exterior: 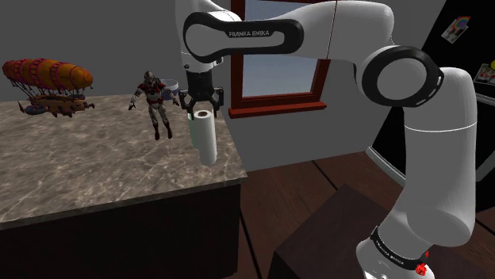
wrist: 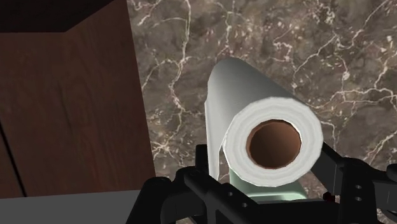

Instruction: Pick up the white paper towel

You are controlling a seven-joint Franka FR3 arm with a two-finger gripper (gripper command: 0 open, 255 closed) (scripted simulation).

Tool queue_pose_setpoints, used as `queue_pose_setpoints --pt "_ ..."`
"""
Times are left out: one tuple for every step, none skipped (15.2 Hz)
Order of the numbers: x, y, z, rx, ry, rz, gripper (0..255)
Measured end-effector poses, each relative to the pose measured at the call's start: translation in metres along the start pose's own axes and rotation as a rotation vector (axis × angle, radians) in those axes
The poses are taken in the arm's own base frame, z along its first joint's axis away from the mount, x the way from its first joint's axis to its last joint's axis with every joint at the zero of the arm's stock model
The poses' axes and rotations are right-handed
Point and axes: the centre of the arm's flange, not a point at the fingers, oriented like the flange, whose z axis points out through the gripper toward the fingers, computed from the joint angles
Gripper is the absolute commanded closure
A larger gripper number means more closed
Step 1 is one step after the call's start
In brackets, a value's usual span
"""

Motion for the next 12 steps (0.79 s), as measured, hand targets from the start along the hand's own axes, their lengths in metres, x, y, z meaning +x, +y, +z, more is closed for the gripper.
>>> queue_pose_setpoints --pt "0.000 0.000 0.000 0.000 0.000 0.000 255" --pt "0.000 0.000 0.000 0.000 0.000 0.000 255" --pt "0.000 0.000 0.000 0.000 0.000 0.000 255" --pt "0.000 0.000 0.000 0.000 0.001 0.000 255" --pt "0.000 0.000 0.000 0.001 0.001 0.000 255" --pt "0.000 0.000 0.000 0.001 0.001 0.000 255" --pt "0.000 0.000 0.000 0.001 0.001 0.000 255" --pt "0.000 0.000 -0.002 0.000 0.000 0.000 255" --pt "0.000 0.000 -0.005 0.000 -0.001 0.000 255" --pt "0.001 0.000 -0.010 0.000 -0.001 -0.001 255" --pt "0.001 0.000 -0.015 0.000 -0.001 -0.001 255" --pt "0.001 0.000 -0.020 0.000 -0.001 -0.001 255"
